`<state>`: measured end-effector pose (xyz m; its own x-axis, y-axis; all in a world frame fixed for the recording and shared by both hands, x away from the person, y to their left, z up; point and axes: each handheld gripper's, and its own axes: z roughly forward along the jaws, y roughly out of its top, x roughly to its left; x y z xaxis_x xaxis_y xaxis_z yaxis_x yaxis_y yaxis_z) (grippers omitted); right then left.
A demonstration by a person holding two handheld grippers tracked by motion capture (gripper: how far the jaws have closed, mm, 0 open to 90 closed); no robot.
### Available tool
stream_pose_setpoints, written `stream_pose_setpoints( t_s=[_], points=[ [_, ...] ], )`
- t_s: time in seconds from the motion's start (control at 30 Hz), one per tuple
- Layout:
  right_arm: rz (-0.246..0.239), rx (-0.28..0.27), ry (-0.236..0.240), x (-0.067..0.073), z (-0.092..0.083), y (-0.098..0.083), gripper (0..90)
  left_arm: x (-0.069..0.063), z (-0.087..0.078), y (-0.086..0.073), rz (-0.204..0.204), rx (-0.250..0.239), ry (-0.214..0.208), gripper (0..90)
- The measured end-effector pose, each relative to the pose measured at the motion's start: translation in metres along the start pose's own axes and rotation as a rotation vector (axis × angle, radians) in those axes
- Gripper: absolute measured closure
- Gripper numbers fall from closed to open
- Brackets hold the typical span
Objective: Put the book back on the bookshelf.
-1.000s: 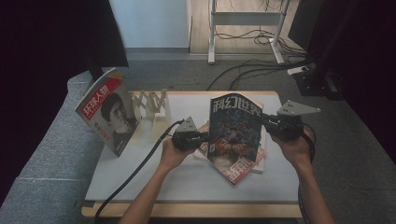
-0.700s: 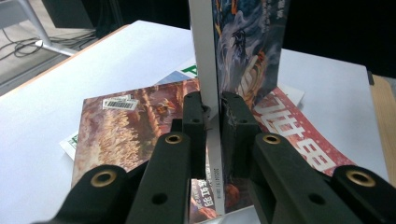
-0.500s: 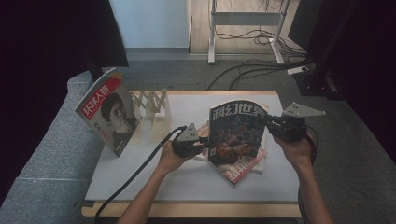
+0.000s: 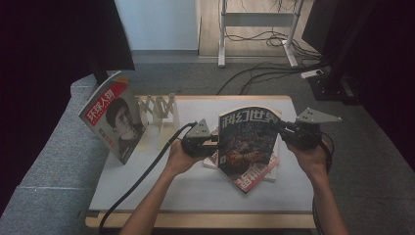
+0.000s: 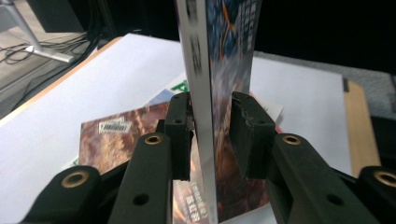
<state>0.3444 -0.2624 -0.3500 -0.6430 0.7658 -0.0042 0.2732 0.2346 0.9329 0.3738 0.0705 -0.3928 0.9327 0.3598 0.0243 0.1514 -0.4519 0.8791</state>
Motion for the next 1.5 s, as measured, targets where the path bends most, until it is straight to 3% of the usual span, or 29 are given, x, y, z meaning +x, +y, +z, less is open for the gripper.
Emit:
stream_pose_setpoints(
  t_s=[0.13, 0.4, 0.63, 0.8, 0.93, 1.03, 1.13, 1.3, 1.5],
  points=[
    [-0.003, 0.002, 0.000, 0.000, 0.000, 0.000, 76.6, 0.002, -0.003, 0.015, 0.008, -0.005, -0.006, 68.2],
    [-0.006, 0.004, 0.005, 0.002, -0.001, 0.000, 76.6, 0.004, -0.007, 0.041, 0.028, -0.017, 0.019, 66.5],
    [-0.010, 0.004, 0.008, 0.002, -0.002, 0.000, 76.6, 0.011, -0.008, 0.057, 0.010, -0.026, -0.019, 66.0],
    [-0.011, 0.007, 0.010, 0.002, -0.002, 0.001, 76.6, 0.012, -0.006, 0.069, 0.011, -0.020, -0.010, 66.0],
    [-0.014, 0.011, 0.012, 0.003, -0.003, 0.001, 76.6, 0.012, -0.004, 0.078, 0.013, -0.010, 0.021, 68.8],
    [-0.012, 0.009, 0.012, 0.002, -0.003, 0.001, 76.4, 0.011, -0.001, 0.082, 0.021, 0.015, 0.039, 77.6],
    [-0.007, 0.008, 0.014, 0.001, -0.004, -0.001, 75.1, 0.012, -0.002, 0.083, 0.009, 0.022, 0.017, 81.2],
    [-0.009, 0.014, 0.006, -0.001, -0.006, -0.003, 68.9, 0.012, -0.004, 0.083, 0.014, 0.031, -0.008, 81.9],
    [-0.007, 0.025, -0.028, -0.005, -0.011, -0.011, 62.4, 0.012, -0.007, 0.083, 0.027, 0.048, -0.003, 81.9]
  ],
)
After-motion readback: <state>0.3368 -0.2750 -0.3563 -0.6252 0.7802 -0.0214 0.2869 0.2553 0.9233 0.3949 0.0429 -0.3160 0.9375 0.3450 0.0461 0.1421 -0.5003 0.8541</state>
